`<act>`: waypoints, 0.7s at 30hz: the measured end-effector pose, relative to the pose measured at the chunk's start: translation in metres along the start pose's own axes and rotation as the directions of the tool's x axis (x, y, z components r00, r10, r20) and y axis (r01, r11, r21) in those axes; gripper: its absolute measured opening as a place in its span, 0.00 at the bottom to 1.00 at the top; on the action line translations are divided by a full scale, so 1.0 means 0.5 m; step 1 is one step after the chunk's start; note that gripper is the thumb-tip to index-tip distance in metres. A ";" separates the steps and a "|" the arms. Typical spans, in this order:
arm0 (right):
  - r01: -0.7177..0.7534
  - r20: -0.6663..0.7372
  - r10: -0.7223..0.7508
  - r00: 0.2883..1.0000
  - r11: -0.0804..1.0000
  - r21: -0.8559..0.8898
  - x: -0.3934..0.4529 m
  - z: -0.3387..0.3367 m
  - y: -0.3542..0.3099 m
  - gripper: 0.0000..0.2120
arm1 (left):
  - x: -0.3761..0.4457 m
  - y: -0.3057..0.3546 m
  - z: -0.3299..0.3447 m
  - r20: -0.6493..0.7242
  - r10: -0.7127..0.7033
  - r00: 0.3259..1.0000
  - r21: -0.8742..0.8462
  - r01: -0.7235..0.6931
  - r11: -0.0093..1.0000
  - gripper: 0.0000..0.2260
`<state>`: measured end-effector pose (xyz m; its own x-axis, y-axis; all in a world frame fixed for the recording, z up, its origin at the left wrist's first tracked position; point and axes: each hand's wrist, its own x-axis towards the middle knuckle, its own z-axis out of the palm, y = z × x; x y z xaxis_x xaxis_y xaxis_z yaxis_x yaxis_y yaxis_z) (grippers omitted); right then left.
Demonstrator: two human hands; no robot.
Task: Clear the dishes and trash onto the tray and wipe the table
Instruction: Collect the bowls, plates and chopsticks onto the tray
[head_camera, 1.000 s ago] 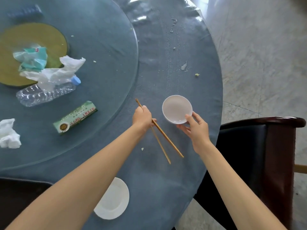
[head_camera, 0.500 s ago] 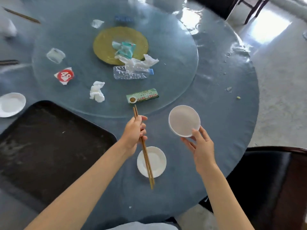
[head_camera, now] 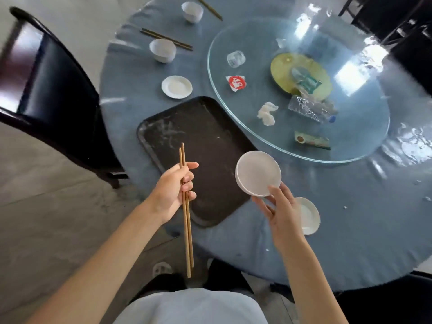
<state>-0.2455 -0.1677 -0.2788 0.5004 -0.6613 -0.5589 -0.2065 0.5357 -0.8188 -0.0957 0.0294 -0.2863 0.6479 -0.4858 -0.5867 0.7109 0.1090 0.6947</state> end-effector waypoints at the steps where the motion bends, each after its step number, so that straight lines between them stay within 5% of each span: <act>1: -0.001 0.034 0.001 0.999 1.000 -0.022 -0.014 0.037 0.014 0.14 | -0.018 0.008 -0.043 -0.025 0.014 1.000 -0.014 -0.014 1.000 0.13; 14: -0.037 0.368 0.161 0.916 0.946 -0.323 -0.088 0.495 0.152 0.15 | -0.134 0.142 -0.447 -0.340 0.088 0.936 -0.256 -0.182 0.949 0.12; 21: -0.006 0.464 0.191 0.865 0.929 -0.371 -0.048 0.798 0.183 0.15 | -0.079 0.339 -0.635 -0.392 0.127 0.911 -0.330 -0.269 0.905 0.13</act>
<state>0.0591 0.1067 -0.2877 0.7835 -0.2256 -0.5789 -0.5068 0.3071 -0.8055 0.0864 0.3424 -0.2775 0.7879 -0.0884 -0.6094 0.5597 0.5155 0.6489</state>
